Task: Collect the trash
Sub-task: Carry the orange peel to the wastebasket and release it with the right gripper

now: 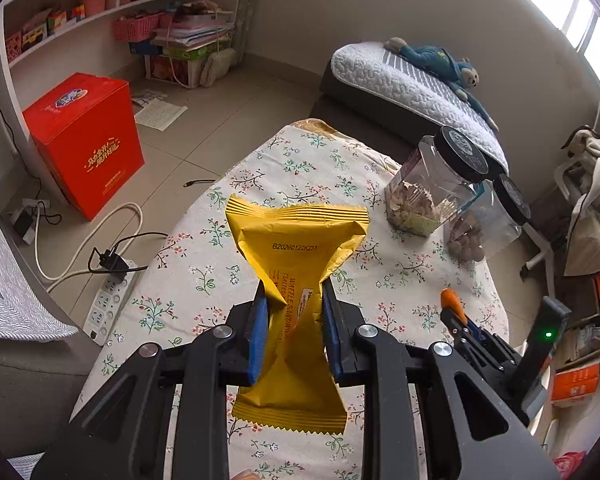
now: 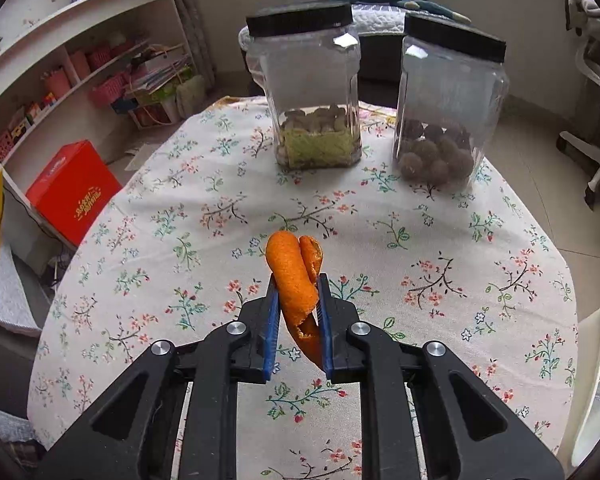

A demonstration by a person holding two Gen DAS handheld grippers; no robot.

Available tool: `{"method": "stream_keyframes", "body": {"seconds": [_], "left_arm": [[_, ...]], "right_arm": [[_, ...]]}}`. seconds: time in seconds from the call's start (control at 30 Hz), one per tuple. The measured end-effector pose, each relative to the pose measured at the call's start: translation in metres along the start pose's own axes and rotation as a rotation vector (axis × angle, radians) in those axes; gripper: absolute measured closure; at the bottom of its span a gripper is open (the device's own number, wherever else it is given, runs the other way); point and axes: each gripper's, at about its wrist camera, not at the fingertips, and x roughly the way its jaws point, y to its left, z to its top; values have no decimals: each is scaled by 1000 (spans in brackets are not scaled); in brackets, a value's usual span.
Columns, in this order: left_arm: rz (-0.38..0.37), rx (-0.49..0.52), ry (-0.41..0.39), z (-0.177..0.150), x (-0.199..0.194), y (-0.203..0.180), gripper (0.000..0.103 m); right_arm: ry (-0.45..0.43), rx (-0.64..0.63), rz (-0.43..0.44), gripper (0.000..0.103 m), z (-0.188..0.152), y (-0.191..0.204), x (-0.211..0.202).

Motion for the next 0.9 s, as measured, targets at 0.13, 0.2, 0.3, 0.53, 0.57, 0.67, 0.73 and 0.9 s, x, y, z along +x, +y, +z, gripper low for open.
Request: {"method": "stream_keyframes", "body": {"seconds": [0.13, 0.2, 0.3, 0.53, 0.57, 0.67, 0.73, 0.9], "left_arm": [[-3, -3, -38, -3, -5, -6, 78], [4, 2, -76, -4, -11, -11, 78], [9, 16, -155, -8, -25, -24, 78], [66, 93, -375, -23, -57, -66, 78], [72, 102, -400, -26, -60, -73, 78], [74, 127, -452, -35, -67, -94, 78], [69, 143, -471, -42, -68, -108, 78], [46, 197, -491, -58, -70, -140, 78]], "right_arm": [[-121, 16, 11, 87, 14, 1, -41], [-175, 23, 13, 87, 18, 1, -62], [-242, 24, 12, 87, 23, 2, -84], [-379, 19, -36, 87, 19, 0, -128], [-395, 19, -46, 87, 18, -2, -133], [-435, 21, -76, 86, 16, -8, -147], [-453, 28, -92, 86, 15, -15, -156], [-501, 52, -138, 86, 11, -35, -178]]}}
